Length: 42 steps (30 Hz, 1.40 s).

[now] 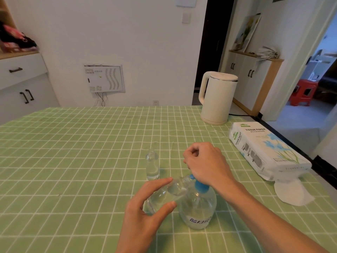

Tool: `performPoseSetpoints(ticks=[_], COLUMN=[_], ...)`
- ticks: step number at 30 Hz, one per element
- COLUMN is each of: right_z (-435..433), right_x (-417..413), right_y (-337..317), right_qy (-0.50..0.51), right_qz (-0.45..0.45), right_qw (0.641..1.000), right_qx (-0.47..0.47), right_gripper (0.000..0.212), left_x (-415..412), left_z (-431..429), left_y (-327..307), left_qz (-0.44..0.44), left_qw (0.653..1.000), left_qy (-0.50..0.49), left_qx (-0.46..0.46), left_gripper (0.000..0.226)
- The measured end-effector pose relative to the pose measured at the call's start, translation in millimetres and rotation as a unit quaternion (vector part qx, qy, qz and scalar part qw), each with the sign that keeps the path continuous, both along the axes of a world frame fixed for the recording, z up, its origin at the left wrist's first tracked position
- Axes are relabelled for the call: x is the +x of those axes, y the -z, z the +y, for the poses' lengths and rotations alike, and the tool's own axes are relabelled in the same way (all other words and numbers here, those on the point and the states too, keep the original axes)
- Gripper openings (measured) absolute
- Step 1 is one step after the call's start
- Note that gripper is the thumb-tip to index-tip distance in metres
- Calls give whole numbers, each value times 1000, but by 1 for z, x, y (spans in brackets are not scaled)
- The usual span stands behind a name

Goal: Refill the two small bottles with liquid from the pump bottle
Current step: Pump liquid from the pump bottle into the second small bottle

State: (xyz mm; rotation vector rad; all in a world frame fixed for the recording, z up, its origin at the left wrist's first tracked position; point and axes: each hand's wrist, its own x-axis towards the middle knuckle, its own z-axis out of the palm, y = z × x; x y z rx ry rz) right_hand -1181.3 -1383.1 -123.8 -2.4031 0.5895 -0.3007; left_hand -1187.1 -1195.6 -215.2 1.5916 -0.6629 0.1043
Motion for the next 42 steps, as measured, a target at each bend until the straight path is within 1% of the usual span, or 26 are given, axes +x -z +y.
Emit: performPoseSetpoints(ticks=[4, 11, 14, 19, 23, 29, 32, 42], right_z=[0, 0, 0, -1, 0, 0, 1, -2], right_x=[0, -2, -3, -2, -1, -1, -2, -2], right_y=[3, 9, 8, 2, -1, 2, 6, 3], right_qy=[7, 12, 11, 7, 0, 7, 5, 8], right_qz=[-3, 5, 3, 3, 1, -3, 5, 11], right_qw=[1000, 1000, 1000, 1000, 1000, 1000, 1000, 1000], right_qx=[19, 15, 13, 15, 4, 27, 28, 27], right_gripper=[30, 29, 30, 29, 29, 29, 31, 30], left_x=[-1, -1, -2, -3, -3, -2, 0, -2], left_z=[-1, -2, -2, -1, 0, 1, 1, 0], left_y=[0, 1, -1, 0, -2, -2, 0, -1], left_qz=[1, 1, 1, -3, 5, 8, 6, 5], left_qw=[1000, 1000, 1000, 1000, 1000, 1000, 1000, 1000], left_qy=[-5, -4, -4, -2, -3, 3, 6, 2], left_qx=[-5, -5, -9, 3, -5, -4, -1, 5], left_gripper=[52, 54, 50, 57, 49, 47, 50, 48])
